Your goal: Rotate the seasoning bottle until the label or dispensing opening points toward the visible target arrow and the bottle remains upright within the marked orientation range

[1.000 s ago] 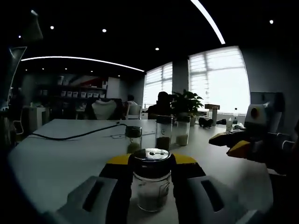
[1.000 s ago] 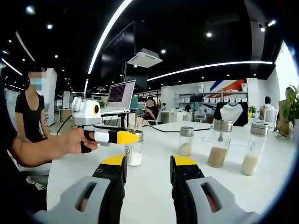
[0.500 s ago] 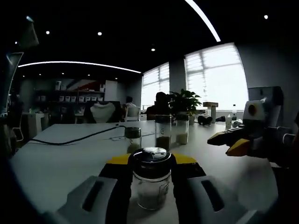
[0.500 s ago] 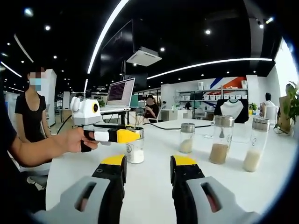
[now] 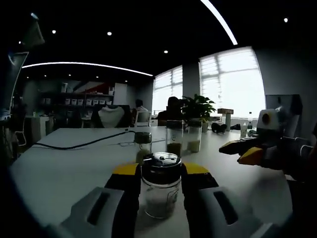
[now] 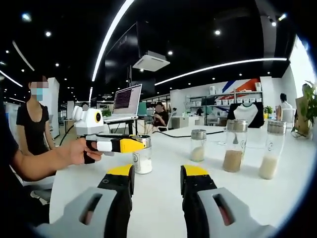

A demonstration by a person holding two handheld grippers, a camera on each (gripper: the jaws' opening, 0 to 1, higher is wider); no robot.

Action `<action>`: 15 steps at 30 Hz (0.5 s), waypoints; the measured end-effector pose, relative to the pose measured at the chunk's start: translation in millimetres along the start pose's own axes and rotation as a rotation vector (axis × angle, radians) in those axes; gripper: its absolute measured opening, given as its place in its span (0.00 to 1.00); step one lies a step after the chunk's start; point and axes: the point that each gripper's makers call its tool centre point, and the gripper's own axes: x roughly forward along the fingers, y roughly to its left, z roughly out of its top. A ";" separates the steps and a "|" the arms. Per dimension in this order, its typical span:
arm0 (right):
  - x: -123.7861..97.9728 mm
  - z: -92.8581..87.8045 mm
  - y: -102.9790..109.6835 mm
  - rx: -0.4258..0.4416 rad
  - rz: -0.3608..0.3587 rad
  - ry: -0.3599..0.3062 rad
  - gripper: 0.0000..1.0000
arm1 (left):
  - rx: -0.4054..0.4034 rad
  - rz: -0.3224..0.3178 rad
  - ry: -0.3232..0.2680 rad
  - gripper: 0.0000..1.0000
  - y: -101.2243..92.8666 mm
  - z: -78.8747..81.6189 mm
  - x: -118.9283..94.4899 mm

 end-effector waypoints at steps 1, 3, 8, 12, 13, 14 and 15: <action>0.1 0.0 0.3 0.001 0.002 -0.001 0.36 | -0.003 -0.004 0.000 0.34 0.8 0.0 0.2; 0.4 -0.5 0.9 0.003 0.005 -0.001 0.36 | -0.001 -0.016 0.005 0.34 0.9 0.4 1.3; 1.4 -2.3 1.3 0.019 0.013 -0.003 0.35 | -0.011 -0.063 0.012 0.34 0.4 -0.6 4.1; 0.8 -3.0 0.6 0.022 0.013 -0.002 0.34 | -0.015 -0.075 0.013 0.34 -1.1 -0.8 4.7; 0.7 -2.9 0.2 0.024 0.013 -0.004 0.34 | -0.006 -0.072 0.014 0.34 -1.1 -0.7 4.6; 0.6 -2.8 0.0 0.026 0.013 -0.005 0.34 | 0.000 -0.072 0.016 0.34 -1.6 -0.6 4.0; 0.4 -2.7 0.2 0.029 0.015 -0.007 0.34 | 0.002 -0.069 0.005 0.37 -1.6 1.6 3.2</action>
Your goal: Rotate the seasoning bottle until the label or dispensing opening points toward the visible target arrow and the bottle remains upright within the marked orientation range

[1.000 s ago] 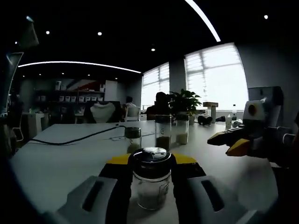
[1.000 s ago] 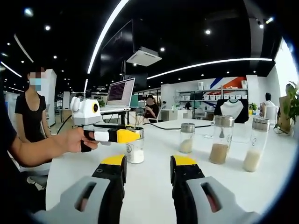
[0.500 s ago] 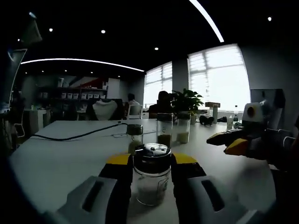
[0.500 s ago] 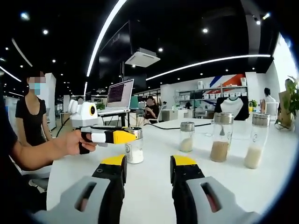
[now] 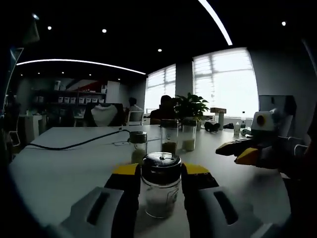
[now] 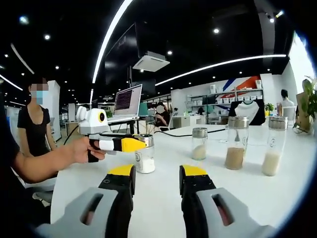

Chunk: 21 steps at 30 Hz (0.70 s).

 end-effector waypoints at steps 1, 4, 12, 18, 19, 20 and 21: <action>-0.1 -0.1 -0.1 0.004 0.001 -0.001 0.34 | -0.012 0.007 -0.013 0.39 0.3 2.1 -0.3; -0.5 -0.4 -0.8 0.005 -0.001 0.000 0.34 | -0.030 0.010 -0.020 0.41 -1.7 2.4 -2.2; 0.0 -0.8 -1.3 0.013 -0.002 -0.003 0.33 | 0.048 0.055 0.029 0.34 0.0 -8.1 -0.8; 2.1 1.9 1.2 0.021 0.004 -0.014 0.33 | 0.009 0.035 0.023 0.34 0.0 -8.9 -0.7; 2.3 1.8 1.7 0.020 0.005 -0.013 0.33 | 0.005 0.034 0.023 0.34 0.1 -8.9 -0.8; 2.3 1.7 2.0 0.017 0.005 -0.012 0.33 | 0.005 0.032 0.024 0.34 -0.4 -9.0 -0.7; 2.3 1.8 1.9 0.015 0.004 -0.013 0.33 | 0.008 0.030 0.024 0.34 -0.6 -9.1 -0.5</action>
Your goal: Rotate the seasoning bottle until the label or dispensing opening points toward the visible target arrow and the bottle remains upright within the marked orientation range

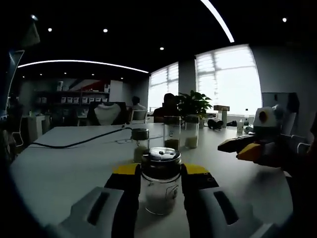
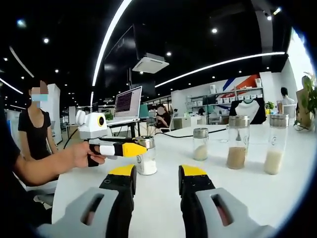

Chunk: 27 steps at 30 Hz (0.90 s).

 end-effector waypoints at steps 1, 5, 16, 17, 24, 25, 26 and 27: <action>0.0 0.1 -0.3 0.002 0.000 -0.001 0.33 | 0.000 -0.002 0.000 0.34 0.3 -0.1 0.4; 0.9 -0.8 0.7 0.001 0.003 0.002 0.32 | -0.003 -0.009 0.003 0.34 0.7 0.0 2.3; 10.1 3.1 -4.5 -0.042 -0.033 0.020 0.32 | -0.023 -0.002 -0.021 0.49 -5.9 5.3 -1.5; 11.2 3.9 -6.7 -0.051 -0.041 0.022 0.33 | -0.002 0.006 -0.009 0.51 -6.7 3.5 -2.2; 22.2 7.9 -24.9 -0.069 -0.082 0.037 0.33 | 0.030 0.024 -0.015 0.59 -8.9 5.9 -4.2; 24.6 9.7 -27.6 -0.072 -0.085 0.038 0.34 | 0.034 0.027 -0.013 0.60 -9.3 5.5 -4.0; 27.5 11.4 -29.9 -0.072 -0.086 0.039 0.34 | 0.046 0.029 -0.009 0.61 -9.4 4.9 -3.4; 29.5 12.6 -30.9 -0.072 -0.083 0.038 0.34 | 0.058 0.027 -0.002 0.61 -9.9 3.8 -2.9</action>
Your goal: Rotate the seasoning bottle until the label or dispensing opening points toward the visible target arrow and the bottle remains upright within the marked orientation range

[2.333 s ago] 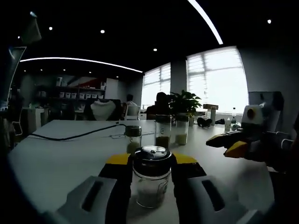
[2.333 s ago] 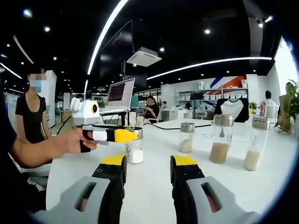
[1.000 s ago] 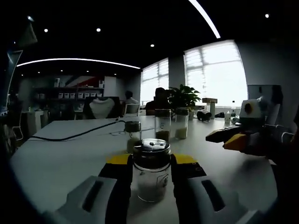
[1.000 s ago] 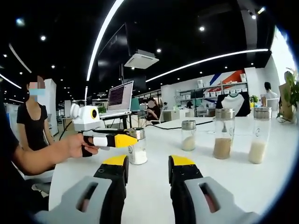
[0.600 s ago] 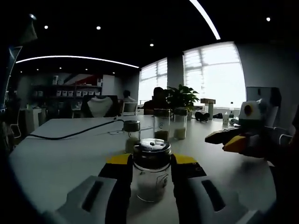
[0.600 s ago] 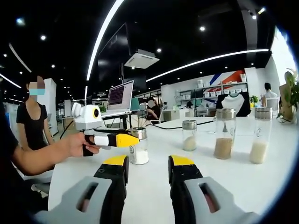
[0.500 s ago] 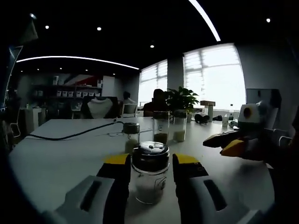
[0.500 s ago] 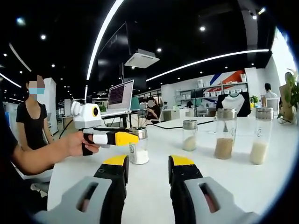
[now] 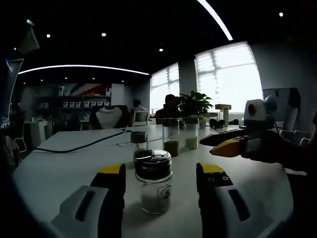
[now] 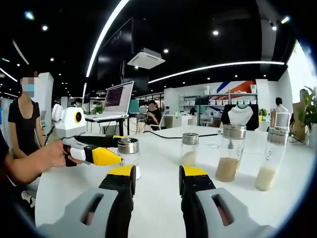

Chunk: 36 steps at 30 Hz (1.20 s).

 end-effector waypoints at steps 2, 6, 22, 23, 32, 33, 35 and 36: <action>7.2 4.0 -1.4 0.011 0.014 -0.011 0.34 | 0.005 -0.003 0.013 0.62 -0.7 -2.7 0.4; 19.7 5.9 -13.4 -0.011 -0.021 -0.009 0.34 | 0.019 0.000 0.017 0.66 -0.9 -3.8 -0.6; 63.2 -1.4 -41.9 -0.056 -0.077 0.084 0.41 | 0.030 0.043 0.024 0.89 8.8 -5.0 -3.4; 66.5 -2.3 -43.8 -0.056 -0.077 0.090 0.41 | 0.031 0.044 0.024 0.90 9.1 -5.0 -3.6; 96.1 -1.6 -67.5 -0.058 -0.109 0.094 0.42 | -0.027 -0.025 0.008 0.98 2.0 0.5 -6.8; 98.4 -2.3 -70.1 -0.058 -0.115 0.095 0.42 | -0.037 -0.032 0.013 0.99 0.6 0.1 -7.8; 103.0 -4.4 -75.6 -0.059 -0.130 0.097 0.42 | -0.044 -0.033 0.015 0.99 -0.6 2.6 -10.9; 105.8 -5.3 -77.6 -0.058 -0.134 0.095 0.42 | -0.036 -0.026 0.007 0.99 -0.7 6.1 -12.8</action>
